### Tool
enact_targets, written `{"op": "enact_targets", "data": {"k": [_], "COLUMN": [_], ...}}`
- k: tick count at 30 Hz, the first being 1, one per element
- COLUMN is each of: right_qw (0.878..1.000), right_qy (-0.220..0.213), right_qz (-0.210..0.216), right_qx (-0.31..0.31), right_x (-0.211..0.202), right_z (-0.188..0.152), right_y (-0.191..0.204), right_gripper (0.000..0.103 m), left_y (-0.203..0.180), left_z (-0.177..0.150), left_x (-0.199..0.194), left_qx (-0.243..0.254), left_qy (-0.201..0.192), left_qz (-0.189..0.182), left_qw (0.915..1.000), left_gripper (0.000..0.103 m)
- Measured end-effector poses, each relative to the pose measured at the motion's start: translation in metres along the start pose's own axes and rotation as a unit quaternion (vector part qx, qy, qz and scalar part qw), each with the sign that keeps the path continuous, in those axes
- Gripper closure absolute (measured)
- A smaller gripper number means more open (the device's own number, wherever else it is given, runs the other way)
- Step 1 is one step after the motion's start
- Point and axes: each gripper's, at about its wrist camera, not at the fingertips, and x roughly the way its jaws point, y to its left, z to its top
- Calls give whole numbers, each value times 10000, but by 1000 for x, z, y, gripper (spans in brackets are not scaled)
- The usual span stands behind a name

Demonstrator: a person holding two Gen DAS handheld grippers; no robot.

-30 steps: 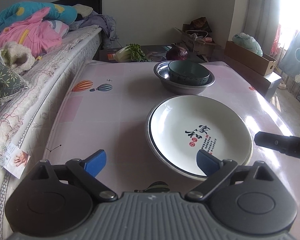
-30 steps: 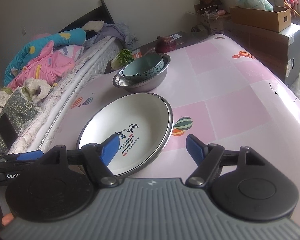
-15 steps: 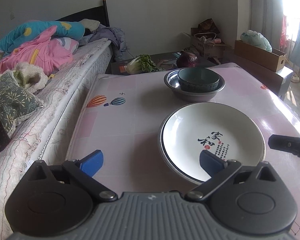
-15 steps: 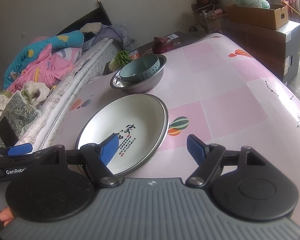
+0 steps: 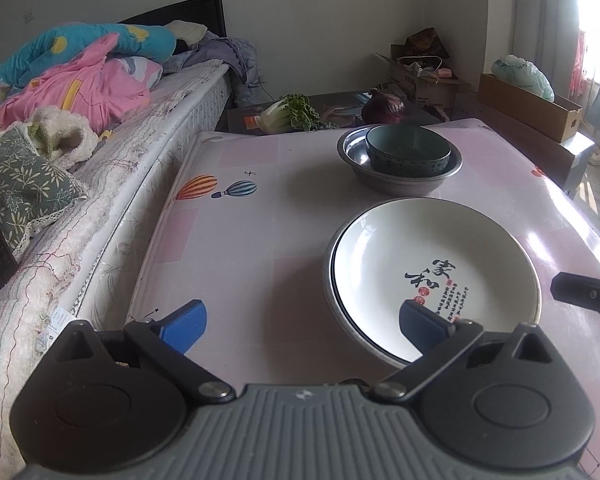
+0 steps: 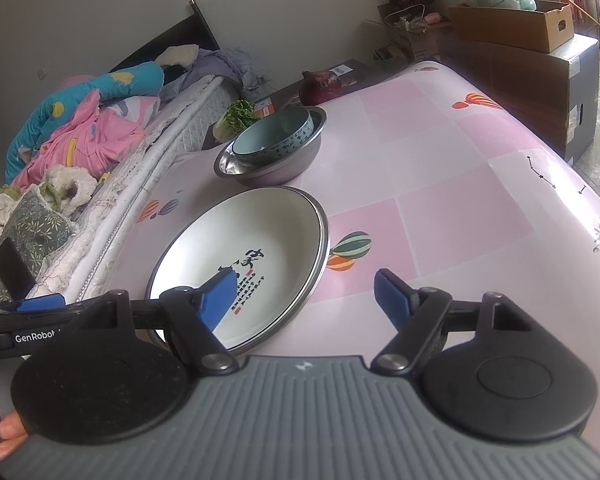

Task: Organize plates and bowls
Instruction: 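Move both grippers toward the steel bowl holding the green bowl, then grasp the steel bowl rim with the right gripper while the left gripper grasps it too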

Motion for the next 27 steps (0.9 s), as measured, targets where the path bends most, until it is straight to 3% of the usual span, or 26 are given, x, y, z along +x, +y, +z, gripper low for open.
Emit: {"op": "enact_targets", "data": {"k": [17,27], "right_qw": [9999,9994], "right_qy": [-62,-306], "right_qz": [46,111], "right_qx": [-89,-106], "right_x": [14,44], "right_z": [32,95], "right_y": [-4,-16], "right_gripper": [27,27], "left_y": [21,40], "left_z": [27,77], "left_x": [20,56], "left_qx": [-307,-545], "left_qy": [-45,-300], "left_qz": [-246,-360], "left_qw": [9992,9974], "left_gripper": [0,0]}}
